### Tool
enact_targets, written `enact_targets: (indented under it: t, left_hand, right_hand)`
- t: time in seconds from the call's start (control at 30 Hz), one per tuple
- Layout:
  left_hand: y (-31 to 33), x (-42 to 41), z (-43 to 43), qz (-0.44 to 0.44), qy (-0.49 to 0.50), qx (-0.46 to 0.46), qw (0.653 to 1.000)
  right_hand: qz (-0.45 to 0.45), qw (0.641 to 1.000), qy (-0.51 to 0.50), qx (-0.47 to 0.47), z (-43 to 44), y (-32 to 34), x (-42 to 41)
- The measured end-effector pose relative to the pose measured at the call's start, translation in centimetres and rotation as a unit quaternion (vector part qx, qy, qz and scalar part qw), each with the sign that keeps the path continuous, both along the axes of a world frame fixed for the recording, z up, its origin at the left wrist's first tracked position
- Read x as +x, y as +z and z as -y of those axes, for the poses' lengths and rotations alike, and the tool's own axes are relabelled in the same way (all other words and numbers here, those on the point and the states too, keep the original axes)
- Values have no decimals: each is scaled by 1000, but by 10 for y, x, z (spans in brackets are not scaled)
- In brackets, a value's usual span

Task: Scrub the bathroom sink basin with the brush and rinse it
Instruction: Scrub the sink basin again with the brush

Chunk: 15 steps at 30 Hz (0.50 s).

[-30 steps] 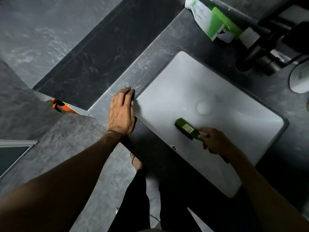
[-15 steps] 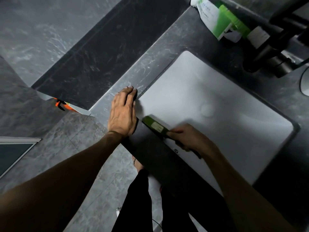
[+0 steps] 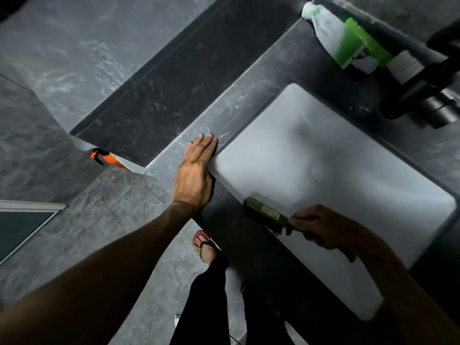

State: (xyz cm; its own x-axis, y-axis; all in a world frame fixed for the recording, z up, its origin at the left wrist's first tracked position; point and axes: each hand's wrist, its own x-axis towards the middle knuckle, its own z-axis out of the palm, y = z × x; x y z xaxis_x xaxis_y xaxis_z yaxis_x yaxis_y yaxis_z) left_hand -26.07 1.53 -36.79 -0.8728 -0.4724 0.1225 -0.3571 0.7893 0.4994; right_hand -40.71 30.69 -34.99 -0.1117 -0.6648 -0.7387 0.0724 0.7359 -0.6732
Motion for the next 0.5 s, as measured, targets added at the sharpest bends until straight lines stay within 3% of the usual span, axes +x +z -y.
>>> enact_targets:
  t: [0.27, 0.5]
  left_hand:
    - [-1, 1, 1, -1, -1, -1, 1000]
    - [-3, -2, 0, -8, -2, 3, 1000]
  right_hand:
    - [-55, 996, -58, -36, 102, 8, 16]
    - [25, 998, 32, 41, 29, 18, -1]
